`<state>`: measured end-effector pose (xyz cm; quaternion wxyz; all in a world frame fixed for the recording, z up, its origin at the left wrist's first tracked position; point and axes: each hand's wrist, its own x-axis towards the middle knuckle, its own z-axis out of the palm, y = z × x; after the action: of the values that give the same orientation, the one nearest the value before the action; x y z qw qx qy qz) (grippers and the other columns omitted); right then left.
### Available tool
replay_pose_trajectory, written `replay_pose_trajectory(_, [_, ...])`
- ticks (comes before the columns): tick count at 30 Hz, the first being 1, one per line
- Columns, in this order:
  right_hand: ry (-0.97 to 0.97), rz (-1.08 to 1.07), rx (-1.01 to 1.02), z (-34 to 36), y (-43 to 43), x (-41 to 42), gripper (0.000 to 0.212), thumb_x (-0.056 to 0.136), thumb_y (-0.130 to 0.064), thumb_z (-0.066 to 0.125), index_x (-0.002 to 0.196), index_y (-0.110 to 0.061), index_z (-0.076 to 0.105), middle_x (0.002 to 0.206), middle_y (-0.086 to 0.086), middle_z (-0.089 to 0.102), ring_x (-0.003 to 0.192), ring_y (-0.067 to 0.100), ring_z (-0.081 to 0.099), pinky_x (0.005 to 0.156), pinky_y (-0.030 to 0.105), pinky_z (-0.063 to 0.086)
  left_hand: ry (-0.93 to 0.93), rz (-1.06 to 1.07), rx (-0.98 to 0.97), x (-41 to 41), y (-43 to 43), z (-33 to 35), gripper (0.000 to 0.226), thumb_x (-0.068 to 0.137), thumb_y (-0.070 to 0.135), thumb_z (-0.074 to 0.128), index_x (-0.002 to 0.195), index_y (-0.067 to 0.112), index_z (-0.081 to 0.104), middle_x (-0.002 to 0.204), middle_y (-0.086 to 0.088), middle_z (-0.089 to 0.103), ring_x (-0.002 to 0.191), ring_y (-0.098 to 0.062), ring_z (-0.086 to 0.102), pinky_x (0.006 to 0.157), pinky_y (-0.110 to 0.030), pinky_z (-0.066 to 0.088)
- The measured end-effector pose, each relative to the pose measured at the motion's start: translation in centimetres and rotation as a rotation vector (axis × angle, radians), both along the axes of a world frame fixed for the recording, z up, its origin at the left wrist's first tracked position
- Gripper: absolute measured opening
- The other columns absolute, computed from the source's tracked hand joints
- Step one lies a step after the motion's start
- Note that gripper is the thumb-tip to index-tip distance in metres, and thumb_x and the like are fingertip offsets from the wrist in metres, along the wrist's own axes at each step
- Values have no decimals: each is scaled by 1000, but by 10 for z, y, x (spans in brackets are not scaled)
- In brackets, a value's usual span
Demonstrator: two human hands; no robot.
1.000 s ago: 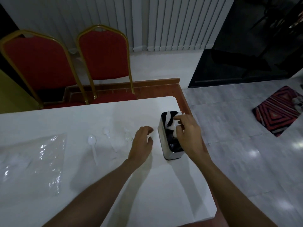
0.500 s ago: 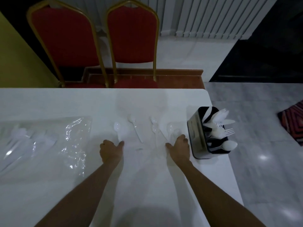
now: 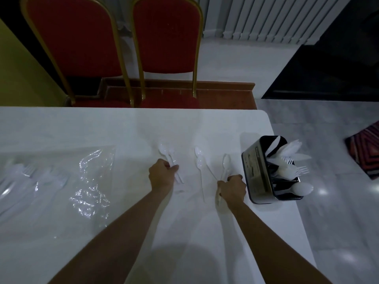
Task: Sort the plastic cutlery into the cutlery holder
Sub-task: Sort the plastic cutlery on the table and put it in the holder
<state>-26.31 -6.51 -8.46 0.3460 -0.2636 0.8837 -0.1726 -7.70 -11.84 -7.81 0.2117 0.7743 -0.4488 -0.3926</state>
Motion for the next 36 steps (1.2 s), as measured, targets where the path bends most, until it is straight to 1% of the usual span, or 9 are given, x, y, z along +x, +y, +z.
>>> replay_pose_trajectory(3, [-23, 28, -1, -4, -1, -4, 32, 82, -22, 71, 100, 2, 62, 92, 16, 70, 78, 31, 70, 71, 39, 60, -21, -11, 61, -10, -8, -4, 40, 75, 37, 75, 92, 2, 66, 91, -13, 71, 91, -29, 65, 71, -31, 46])
replay_pose_trajectory(7, [-107, 51, -28, -3, -3, -13, 22, 80, -17, 69, 75, 4, 67, 70, 15, 68, 72, 34, 70, 71, 48, 60, -63, -57, 122, -13, -14, -1, 23, 76, 21, 71, 86, 1, 69, 89, -17, 71, 88, -32, 67, 69, -31, 49])
replay_pose_trajectory(12, [-89, 122, -120, 8, -14, -12, 17, 81, -11, 69, 87, -5, 54, 77, 7, 59, 80, 32, 66, 76, 49, 58, -79, -131, 115, -11, -6, -2, 19, 69, 15, 72, 83, 5, 64, 91, -14, 70, 87, -32, 65, 67, -31, 47])
replay_pose_trajectory(15, [-38, 250, -184, 14, -27, -6, 19, 80, -7, 71, 88, -7, 54, 73, 2, 55, 73, 26, 60, 68, 36, 55, -78, -132, 118, -11, 2, -5, 29, 69, 17, 74, 92, 5, 61, 95, -11, 68, 90, -30, 64, 68, -30, 45])
replay_pose_trajectory(17, [6, 343, -183, 14, -34, -1, 17, 80, -6, 70, 81, -8, 53, 70, -1, 52, 66, 18, 52, 54, 19, 40, -90, -144, 136, -11, 8, -6, 31, 68, 17, 75, 94, 5, 62, 94, -10, 68, 87, -27, 64, 64, -27, 43])
replay_pose_trajectory(20, [53, 369, -184, 10, -40, 4, 21, 81, -6, 69, 75, -10, 50, 69, -3, 49, 59, 10, 45, 48, 12, 26, -105, -188, 163, -9, 14, -7, 25, 67, 15, 74, 87, 2, 65, 88, -11, 69, 83, -27, 66, 61, -26, 44])
replay_pose_trajectory(28, [-21, 363, -70, 6, -27, -15, 26, 81, -17, 72, 74, -13, 47, 69, -4, 47, 67, 16, 54, 47, 16, 32, -160, -248, 37, -10, 11, -12, 27, 76, 31, 72, 81, 8, 60, 89, -13, 64, 80, -26, 61, 64, -27, 37])
replay_pose_trajectory(31, [-72, 332, -37, 4, -20, -21, 26, 79, -17, 73, 97, -2, 60, 88, 9, 64, 83, 27, 66, 66, 31, 55, -163, -291, -25, -18, 3, -11, 25, 81, 27, 69, 85, 4, 60, 90, -14, 61, 85, -28, 59, 67, -28, 37])
replay_pose_trajectory(36, [-171, 201, -73, 0, -10, -29, 19, 77, -7, 73, 91, 5, 68, 84, 18, 68, 79, 31, 68, 76, 45, 58, -196, -361, 92, -28, 2, -5, 22, 81, 18, 63, 93, 0, 62, 95, -16, 66, 92, -31, 62, 68, -30, 41])
